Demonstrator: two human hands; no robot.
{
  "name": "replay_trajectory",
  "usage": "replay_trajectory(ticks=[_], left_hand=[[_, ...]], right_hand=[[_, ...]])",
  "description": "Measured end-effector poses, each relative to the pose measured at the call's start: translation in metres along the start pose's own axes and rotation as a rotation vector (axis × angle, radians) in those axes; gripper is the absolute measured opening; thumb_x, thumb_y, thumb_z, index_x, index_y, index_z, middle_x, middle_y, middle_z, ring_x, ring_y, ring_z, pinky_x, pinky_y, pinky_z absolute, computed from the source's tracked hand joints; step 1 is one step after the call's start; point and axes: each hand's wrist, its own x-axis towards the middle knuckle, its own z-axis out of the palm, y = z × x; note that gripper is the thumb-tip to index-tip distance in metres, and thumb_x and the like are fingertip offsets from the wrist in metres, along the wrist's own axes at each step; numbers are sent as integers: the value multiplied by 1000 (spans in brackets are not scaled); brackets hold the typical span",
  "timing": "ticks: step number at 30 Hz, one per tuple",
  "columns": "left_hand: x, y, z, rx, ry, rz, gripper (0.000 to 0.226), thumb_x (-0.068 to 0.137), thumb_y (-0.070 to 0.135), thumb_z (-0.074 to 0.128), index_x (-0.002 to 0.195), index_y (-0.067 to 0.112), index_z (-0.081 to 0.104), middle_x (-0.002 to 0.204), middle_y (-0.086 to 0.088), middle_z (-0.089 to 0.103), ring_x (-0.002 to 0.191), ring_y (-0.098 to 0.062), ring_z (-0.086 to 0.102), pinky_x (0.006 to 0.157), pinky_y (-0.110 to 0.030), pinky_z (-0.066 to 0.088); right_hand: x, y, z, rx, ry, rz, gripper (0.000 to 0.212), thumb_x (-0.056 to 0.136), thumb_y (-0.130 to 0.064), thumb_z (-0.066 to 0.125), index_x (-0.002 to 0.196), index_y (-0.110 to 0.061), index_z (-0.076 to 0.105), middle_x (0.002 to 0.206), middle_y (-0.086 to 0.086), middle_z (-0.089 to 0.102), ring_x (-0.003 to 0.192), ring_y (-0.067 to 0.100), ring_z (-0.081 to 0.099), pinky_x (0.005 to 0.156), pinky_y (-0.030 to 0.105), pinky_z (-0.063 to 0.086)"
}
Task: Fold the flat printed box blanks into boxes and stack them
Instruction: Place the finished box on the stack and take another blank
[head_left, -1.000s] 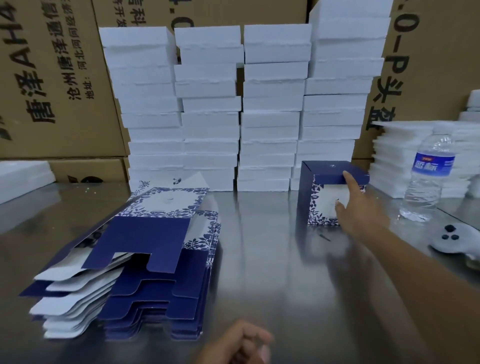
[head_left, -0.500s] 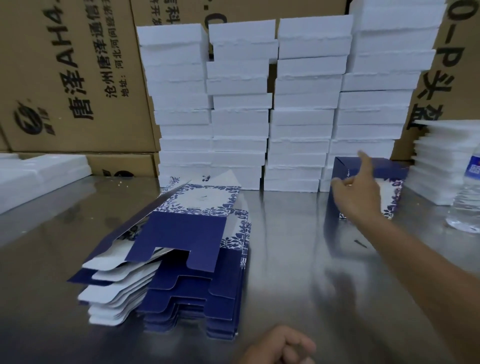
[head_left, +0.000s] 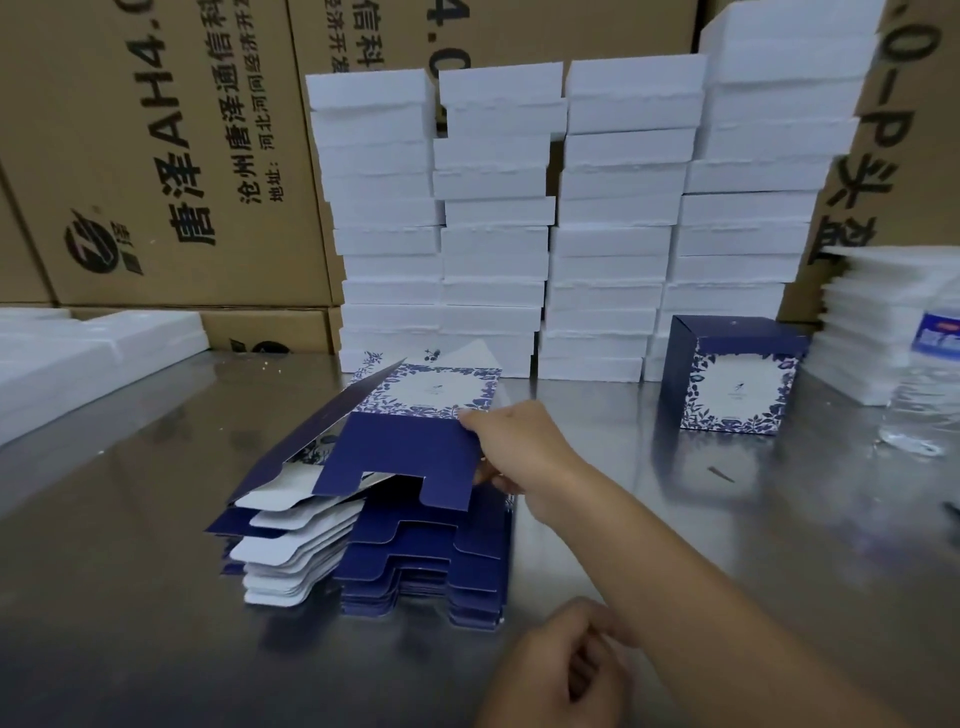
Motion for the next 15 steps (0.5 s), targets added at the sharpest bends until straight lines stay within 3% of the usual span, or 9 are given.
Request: replay_trajectory(ticks=[3,6,8,13,15], left_hand=[[-2,4,-4,12,17,18,19,87,7,48,86,22,59,73,-1,53,67,-9,53,62,-12,38],[-7,10,-3,-2,41,-1,25,89,3,48,82,25,60,67,1,51,62,-7,50,59,-12,38],[-8,11,-2,-14,49,-19,26,90,4,47,85,25,62,69,0,54,63,-6,51,59,-12,39],[-11,14,-3,-91,80,-44,23,95,3,46,90,20,60,65,-1,58,65,-12,55,67,-20,45],[-14,17,-5,-186,109,-29,19,97,4,46,88,13,60,60,-1,58,58,-12,55,60,-20,45]], right_hand=[[-8,-1,1,148,17,56,6,90,-11,57,86,-12,53,75,8,56,52,12,51,40,13,37],[-22,3,-7,193,13,-17,4,92,-11,55,89,-11,58,80,9,59,57,13,53,57,24,44],[-38,9,-19,221,14,-72,14,95,-14,53,86,-10,64,80,6,65,65,16,58,65,27,45],[-97,26,-64,375,103,-132,21,97,-19,48,94,-14,68,81,-4,74,65,6,67,51,18,49],[-116,37,-80,463,180,-102,22,98,-20,46,96,-13,67,84,-2,74,65,8,67,49,21,47]])
